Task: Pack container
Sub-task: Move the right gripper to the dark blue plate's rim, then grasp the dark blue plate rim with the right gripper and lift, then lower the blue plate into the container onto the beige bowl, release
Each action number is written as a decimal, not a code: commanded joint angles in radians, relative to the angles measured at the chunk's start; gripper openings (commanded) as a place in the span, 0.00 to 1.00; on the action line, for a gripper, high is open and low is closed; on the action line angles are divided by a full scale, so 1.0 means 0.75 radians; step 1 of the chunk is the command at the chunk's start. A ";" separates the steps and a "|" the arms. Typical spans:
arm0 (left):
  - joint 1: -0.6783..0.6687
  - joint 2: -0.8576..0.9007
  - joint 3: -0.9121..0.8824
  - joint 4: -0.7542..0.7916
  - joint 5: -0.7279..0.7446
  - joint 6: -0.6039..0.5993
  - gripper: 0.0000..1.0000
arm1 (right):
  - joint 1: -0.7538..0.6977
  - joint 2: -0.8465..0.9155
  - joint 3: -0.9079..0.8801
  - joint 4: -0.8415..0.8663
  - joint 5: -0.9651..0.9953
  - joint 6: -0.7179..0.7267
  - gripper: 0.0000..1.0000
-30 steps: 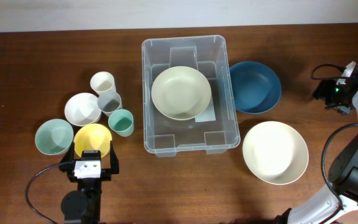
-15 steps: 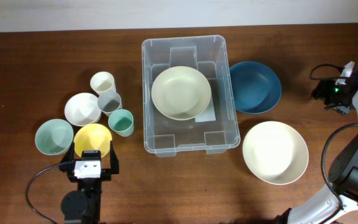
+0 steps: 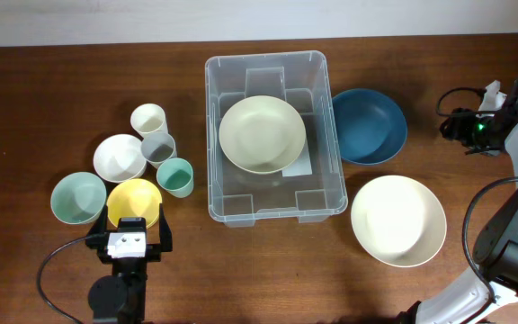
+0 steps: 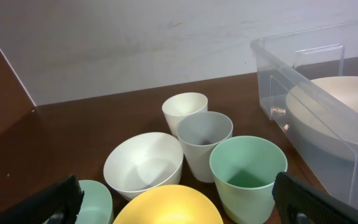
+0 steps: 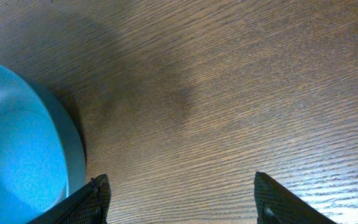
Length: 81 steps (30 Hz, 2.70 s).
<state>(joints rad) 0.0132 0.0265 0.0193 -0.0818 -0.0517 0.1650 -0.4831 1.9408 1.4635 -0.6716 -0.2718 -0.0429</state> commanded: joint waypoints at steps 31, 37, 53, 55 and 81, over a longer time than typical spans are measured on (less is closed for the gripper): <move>-0.005 -0.011 -0.012 0.003 0.015 0.016 1.00 | 0.231 0.095 -0.115 0.269 -0.218 -0.342 0.70; -0.005 -0.011 -0.013 0.003 0.014 0.017 1.00 | 0.305 0.144 -0.115 0.277 -0.062 -0.341 0.68; -0.005 -0.011 -0.012 0.003 0.015 0.016 1.00 | 0.303 0.231 -0.108 0.336 0.000 -0.237 0.04; -0.005 -0.011 -0.012 0.003 0.015 0.016 1.00 | 0.288 0.223 -0.094 0.332 -0.001 -0.199 0.04; -0.005 -0.011 -0.012 0.003 0.015 0.016 1.00 | 0.491 -0.521 0.034 0.146 -0.009 -0.116 0.04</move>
<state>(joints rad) 0.0132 0.0269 0.0193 -0.0818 -0.0517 0.1650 -0.1959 1.6154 1.4631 -0.5621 -0.2699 -0.1375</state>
